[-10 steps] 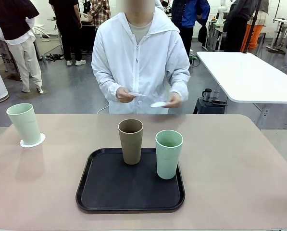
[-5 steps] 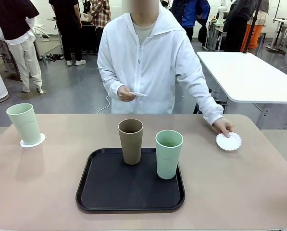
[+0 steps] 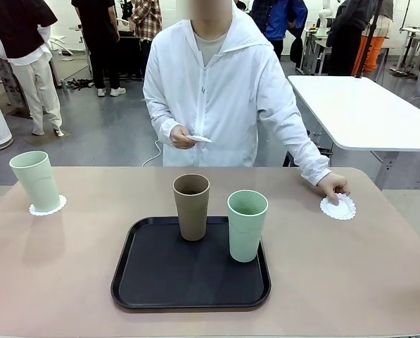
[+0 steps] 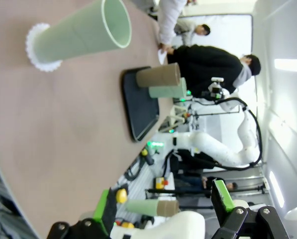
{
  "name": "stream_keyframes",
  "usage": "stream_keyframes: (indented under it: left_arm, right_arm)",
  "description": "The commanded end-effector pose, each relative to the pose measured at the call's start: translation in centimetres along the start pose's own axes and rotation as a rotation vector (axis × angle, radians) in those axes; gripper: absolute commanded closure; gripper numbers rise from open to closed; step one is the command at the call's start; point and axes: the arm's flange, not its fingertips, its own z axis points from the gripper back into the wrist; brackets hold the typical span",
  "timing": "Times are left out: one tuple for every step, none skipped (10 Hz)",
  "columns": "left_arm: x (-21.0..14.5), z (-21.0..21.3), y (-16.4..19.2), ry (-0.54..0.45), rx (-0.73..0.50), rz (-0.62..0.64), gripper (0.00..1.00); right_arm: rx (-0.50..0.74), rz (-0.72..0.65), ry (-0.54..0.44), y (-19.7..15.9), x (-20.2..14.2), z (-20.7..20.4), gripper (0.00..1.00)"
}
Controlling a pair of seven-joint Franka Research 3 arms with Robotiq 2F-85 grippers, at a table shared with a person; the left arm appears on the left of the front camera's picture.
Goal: Place coasters on the table and set cups on them.
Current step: Take one Reusable plastic cup from the Flat Tray and place it on a coaster set by the human.
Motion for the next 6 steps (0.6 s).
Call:
stream_keyframes:
  left_arm:
    - [-0.11,0.07,-0.05,0.000,0.001,0.004,0.00]
    - [-0.11,0.07,-0.05,0.000,0.001,0.004,0.00]
    - [-0.11,0.07,-0.05,0.000,0.001,0.004,0.00]
    - [-0.11,0.07,-0.05,0.000,0.001,0.004,0.00]
    - [-0.11,0.07,-0.05,0.000,0.001,0.004,0.00]
    - [-0.11,0.07,-0.05,0.000,0.001,0.004,0.00]
  right_arm:
    - [0.016,0.008,-0.001,0.04,0.04,-0.01,0.00]
    - [0.016,0.008,-0.001,0.04,0.04,-0.01,0.00]
    - [0.016,0.008,-0.001,0.04,0.04,-0.01,0.00]
    - [0.016,0.008,-0.001,0.04,0.04,-0.01,0.00]
    - [0.016,0.008,-0.001,0.04,0.04,-0.01,0.00]
    - [0.016,0.008,-0.001,0.04,0.04,-0.01,0.00]
